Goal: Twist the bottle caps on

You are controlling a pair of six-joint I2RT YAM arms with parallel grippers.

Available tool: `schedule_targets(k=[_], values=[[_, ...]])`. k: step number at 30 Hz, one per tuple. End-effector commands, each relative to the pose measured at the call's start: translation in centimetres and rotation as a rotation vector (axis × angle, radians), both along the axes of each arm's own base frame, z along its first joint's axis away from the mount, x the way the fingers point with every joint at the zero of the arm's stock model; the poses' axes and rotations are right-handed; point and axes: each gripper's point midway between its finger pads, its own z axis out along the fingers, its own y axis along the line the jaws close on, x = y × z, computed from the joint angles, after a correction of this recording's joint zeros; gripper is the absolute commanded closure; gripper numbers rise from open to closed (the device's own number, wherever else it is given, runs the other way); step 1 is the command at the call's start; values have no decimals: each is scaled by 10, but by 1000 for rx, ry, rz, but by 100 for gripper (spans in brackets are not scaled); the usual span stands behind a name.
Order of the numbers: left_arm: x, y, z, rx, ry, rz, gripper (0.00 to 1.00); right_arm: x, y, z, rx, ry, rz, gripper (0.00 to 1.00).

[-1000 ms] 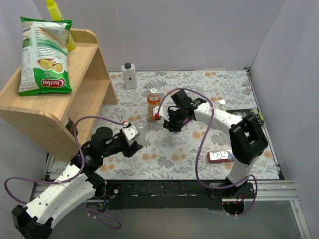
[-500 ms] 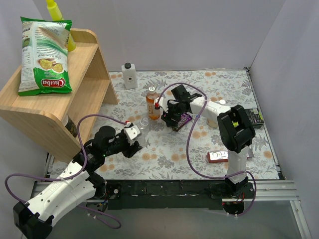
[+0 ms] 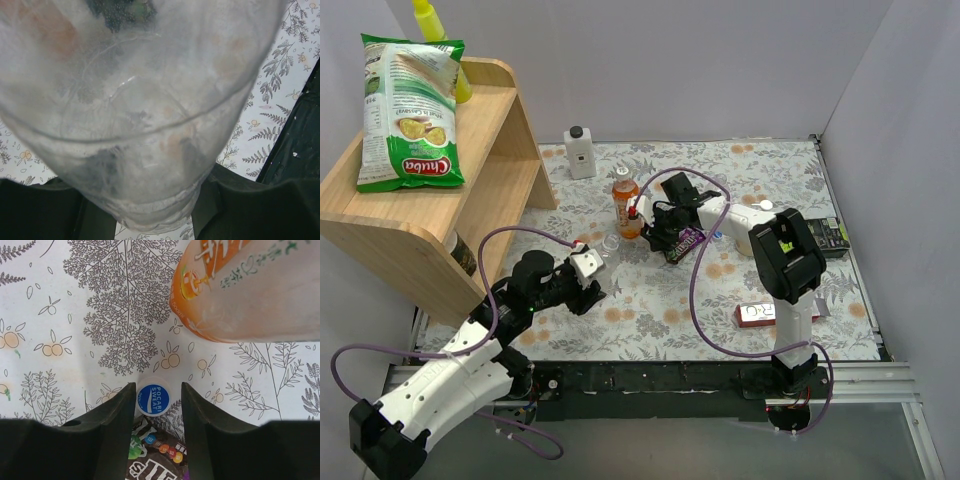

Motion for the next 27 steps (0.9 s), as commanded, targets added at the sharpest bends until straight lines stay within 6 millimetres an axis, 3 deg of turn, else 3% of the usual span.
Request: schedule_targets(k=[1, 7, 13, 16, 19, 22, 25, 27], values=[[8, -2, 18, -28, -42, 12, 100, 4, 3, -5, -2, 2, -4, 52], [9, -2, 17, -28, -42, 15, 100, -4, -1, -12, -18, 34, 13, 52], [9, -2, 16, -31, -48, 14, 100, -5, -1, -9, -15, 27, 15, 67], [9, -2, 14, -30, -50, 12, 100, -6, -3, 2, -12, 15, 13, 74], [9, -2, 13, -24, -65, 5, 100, -14, -5, 29, 12, 31, 1, 79], [9, -2, 6, -10, -78, -9, 100, -30, -5, 79, 105, 54, 14, 81], [8, -5, 1, -5, -89, -44, 100, -51, -9, 147, 224, 38, 28, 83], [1, -10, -5, 1, -86, -104, 100, -63, -9, 180, 289, 29, 44, 83]])
